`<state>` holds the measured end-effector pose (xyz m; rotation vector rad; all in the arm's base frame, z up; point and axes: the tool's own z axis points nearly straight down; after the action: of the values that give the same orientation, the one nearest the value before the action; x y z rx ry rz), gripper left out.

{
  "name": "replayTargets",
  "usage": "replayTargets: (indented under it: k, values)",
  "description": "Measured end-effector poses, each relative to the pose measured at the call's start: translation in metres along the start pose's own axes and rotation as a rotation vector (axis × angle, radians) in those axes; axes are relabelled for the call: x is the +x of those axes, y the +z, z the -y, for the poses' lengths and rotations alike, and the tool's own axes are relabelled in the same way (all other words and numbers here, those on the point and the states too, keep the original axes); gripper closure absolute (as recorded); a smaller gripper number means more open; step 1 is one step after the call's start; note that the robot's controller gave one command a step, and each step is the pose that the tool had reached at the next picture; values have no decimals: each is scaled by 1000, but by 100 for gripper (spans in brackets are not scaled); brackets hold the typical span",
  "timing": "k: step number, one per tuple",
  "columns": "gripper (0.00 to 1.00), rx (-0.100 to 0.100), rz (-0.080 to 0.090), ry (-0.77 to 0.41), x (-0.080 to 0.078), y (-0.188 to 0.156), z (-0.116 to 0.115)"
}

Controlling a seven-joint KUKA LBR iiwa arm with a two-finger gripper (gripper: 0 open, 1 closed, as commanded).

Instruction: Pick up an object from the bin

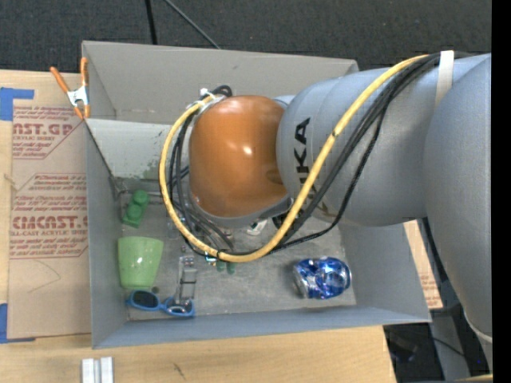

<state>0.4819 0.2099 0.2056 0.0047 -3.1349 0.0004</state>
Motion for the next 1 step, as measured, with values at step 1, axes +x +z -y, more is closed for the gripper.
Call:
replayTargets:
  k: [1]
  values:
    - [0,5,6,-215,0,116,7]
